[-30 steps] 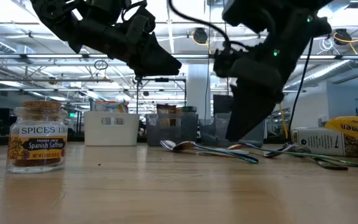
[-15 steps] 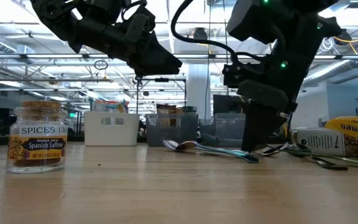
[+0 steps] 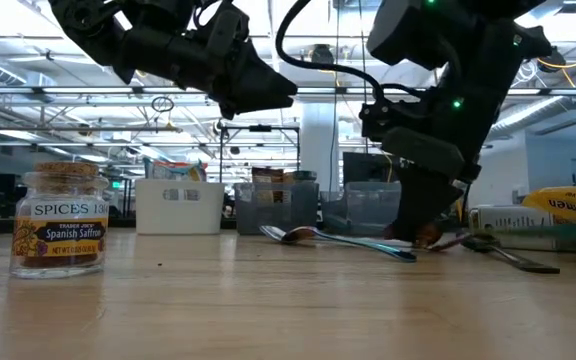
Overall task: Pick & Place Food Item
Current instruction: Put the middle purple spoon into the right black bin
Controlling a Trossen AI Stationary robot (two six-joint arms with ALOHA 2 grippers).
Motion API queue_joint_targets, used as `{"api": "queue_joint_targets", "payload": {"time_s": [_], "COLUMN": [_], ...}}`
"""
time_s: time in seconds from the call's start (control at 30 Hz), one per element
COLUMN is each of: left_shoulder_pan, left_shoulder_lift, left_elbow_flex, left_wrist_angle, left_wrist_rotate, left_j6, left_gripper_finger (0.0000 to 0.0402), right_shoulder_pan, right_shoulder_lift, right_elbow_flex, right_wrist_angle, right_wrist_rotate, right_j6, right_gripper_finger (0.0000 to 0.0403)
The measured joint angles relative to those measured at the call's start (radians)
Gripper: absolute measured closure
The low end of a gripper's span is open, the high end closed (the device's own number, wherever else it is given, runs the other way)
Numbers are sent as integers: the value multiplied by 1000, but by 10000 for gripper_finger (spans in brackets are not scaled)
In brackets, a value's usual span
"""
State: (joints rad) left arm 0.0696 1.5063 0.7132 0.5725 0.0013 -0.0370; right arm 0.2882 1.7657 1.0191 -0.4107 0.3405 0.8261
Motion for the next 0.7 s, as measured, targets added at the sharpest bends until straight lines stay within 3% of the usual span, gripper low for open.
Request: {"api": "queue_joint_targets", "payload": {"time_s": [0.13, 0.4, 0.57, 0.7], "left_shoulder_pan": [0, -21, -53, -78], "left_shoulder_lift": [0, 0, 0, 0], "left_elbow_flex": [0, 0, 0, 0], "left_wrist_angle": [7, -2, -41, -95], "left_wrist_rotate": [0, 0, 0, 1], "left_j6": [-31, -72, -73, -79], "left_gripper_finger": [215, 215, 215, 215], "right_shoulder_pan": [12, 31, 32, 28], "right_shoulder_lift": [-2, -18, -86, -174], "right_elbow_flex": [1, -1, -1, 0], "right_wrist_angle": [4, -5, -8, 25], "right_wrist_rotate": [10, 21, 28, 91], "right_j6": [12, 40, -12, -93], "right_gripper_finger": [391, 397, 397, 398]}}
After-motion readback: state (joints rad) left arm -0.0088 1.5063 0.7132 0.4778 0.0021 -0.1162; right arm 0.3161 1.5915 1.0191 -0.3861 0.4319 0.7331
